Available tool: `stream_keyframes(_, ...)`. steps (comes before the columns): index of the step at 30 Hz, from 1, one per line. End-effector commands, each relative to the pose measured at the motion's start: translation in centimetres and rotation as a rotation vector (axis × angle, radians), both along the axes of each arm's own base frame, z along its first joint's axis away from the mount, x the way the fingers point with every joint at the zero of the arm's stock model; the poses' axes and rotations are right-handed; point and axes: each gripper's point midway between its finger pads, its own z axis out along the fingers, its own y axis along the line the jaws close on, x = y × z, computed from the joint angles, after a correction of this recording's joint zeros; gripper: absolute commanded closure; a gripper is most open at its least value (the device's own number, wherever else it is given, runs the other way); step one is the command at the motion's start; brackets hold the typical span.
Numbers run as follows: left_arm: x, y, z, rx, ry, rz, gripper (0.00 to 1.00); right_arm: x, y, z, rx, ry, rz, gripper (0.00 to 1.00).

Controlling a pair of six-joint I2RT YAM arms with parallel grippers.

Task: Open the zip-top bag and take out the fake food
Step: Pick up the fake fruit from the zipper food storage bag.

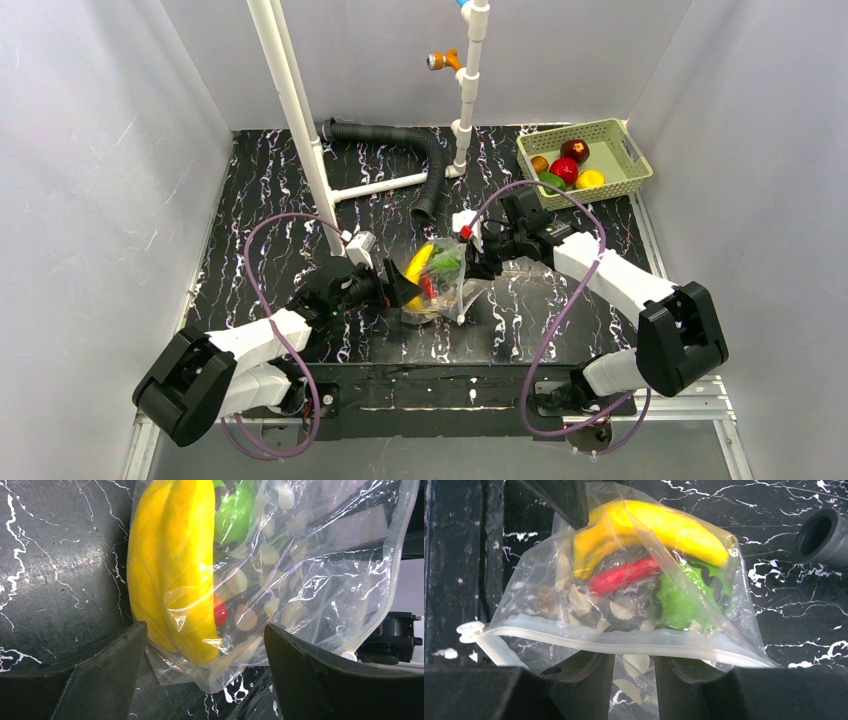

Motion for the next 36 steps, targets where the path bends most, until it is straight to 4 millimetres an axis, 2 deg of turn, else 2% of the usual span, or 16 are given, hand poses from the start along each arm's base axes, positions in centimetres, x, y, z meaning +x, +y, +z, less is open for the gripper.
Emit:
stream_keyframes(1,0.8,-0.8,2.2,-0.026,-0.080,-0.038,0.14,-0.3,0.4,0.6,-0.002,-0.083,0.113,0.59)
stream_keyframes(5,0.6,-0.8,2.7,-0.028,-0.097,-0.050,0.13,0.1,0.5,0.5,-0.034,-0.127,0.195,0.58)
stream_keyframes(6,0.6,-0.8,2.7,-0.031,-0.101,-0.051,0.02,0.2,0.7,0.4,-0.037,-0.143,0.214,0.58)
stream_keyframes(11,1.1,-0.7,1.6,-0.002,-0.077,-0.027,0.02,0.9,2.6,0.2,-0.051,-0.212,0.257,0.58)
stream_keyframes(16,1.5,-0.7,0.9,0.022,-0.064,-0.020,0.10,2.7,3.7,-0.4,-0.084,-0.219,0.206,0.57)
stream_keyframes(18,1.7,-1.0,0.6,0.025,-0.059,-0.036,0.24,3.3,4.0,-1.0,-0.106,-0.211,0.184,0.55)
stream_keyframes(20,1.7,-1.2,0.4,0.029,-0.048,-0.045,0.31,3.8,4.2,-1.4,-0.117,-0.204,0.164,0.55)
stream_keyframes(27,1.5,-1.2,0.2,0.024,-0.052,-0.050,0.35,4.5,4.1,-2.0,-0.143,-0.203,0.138,0.52)
stream_keyframes(36,1.2,-1.6,2.5,-0.084,-0.094,-0.047,0.36,4.5,4.1,-2.2,-0.145,-0.188,0.127,0.48)
